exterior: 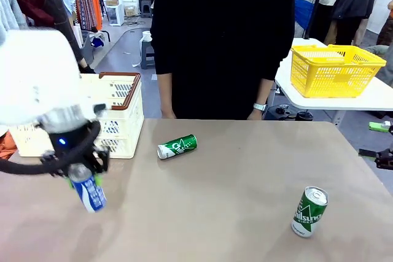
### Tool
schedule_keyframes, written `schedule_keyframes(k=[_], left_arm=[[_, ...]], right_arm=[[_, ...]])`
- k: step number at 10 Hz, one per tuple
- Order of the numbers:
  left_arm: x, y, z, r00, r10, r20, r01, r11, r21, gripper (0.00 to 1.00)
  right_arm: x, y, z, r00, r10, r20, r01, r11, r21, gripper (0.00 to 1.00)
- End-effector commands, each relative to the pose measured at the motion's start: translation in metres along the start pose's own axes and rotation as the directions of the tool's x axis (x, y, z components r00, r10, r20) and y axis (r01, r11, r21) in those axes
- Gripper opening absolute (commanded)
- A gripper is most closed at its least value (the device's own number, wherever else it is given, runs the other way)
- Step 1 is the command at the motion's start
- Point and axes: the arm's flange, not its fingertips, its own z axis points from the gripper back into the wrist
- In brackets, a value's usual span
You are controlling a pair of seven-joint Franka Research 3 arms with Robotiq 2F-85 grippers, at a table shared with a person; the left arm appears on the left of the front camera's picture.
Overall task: Place the drinks into the Shopping basket.
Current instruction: Pick up one drink and place it into the Shopping basket.
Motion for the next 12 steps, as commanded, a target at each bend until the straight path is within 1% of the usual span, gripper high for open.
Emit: schedule_keyframes(k=[1, 3, 5, 6, 9, 10, 12], left_arm=[[0.006, 0.028, 0.074, 0.997, -0.051, 0.062, 0.054, 0.998, -0.045, 0.0], [0.004, 0.037, 0.104, 0.994, -0.058, 0.093, 0.064, 0.996, -0.069, 0.0], [-0.007, 0.044, 0.105, 0.995, -0.038, 0.089, 0.046, 0.994, -0.094, 0.0], [-0.001, 0.042, 0.116, 0.994, -0.038, 0.106, 0.045, 0.996, -0.071, 0.0], [-0.001, 0.041, 0.112, 0.995, -0.036, 0.096, 0.043, 0.996, -0.072, 0.0], [0.014, 0.053, 0.13, 0.992, -0.022, 0.128, 0.026, 0.999, -0.036, 0.0], [0.072, 0.065, 0.182, 0.99, -0.035, 0.136, 0.038, 0.999, -0.019, 0.0]], right_arm=[[0.001, 0.005, 0.002, 1.0, -0.016, -0.012, 0.016, 1.0, -0.007, 1.0], [0.001, 0.005, 0.002, 1.0, -0.016, -0.012, 0.016, 1.0, -0.007, 1.0], [0.001, 0.005, 0.002, 1.0, -0.016, -0.012, 0.016, 1.0, -0.007, 1.0], [0.001, 0.005, 0.002, 1.0, -0.016, -0.012, 0.016, 1.0, -0.007, 1.0], [0.001, 0.005, 0.002, 1.0, -0.016, -0.012, 0.016, 1.0, -0.007, 1.0], [0.001, 0.005, 0.002, 1.0, -0.016, -0.012, 0.016, 1.0, -0.007, 1.0], [0.001, 0.005, 0.002, 1.0, -0.016, -0.012, 0.016, 1.0, -0.007, 1.0]])
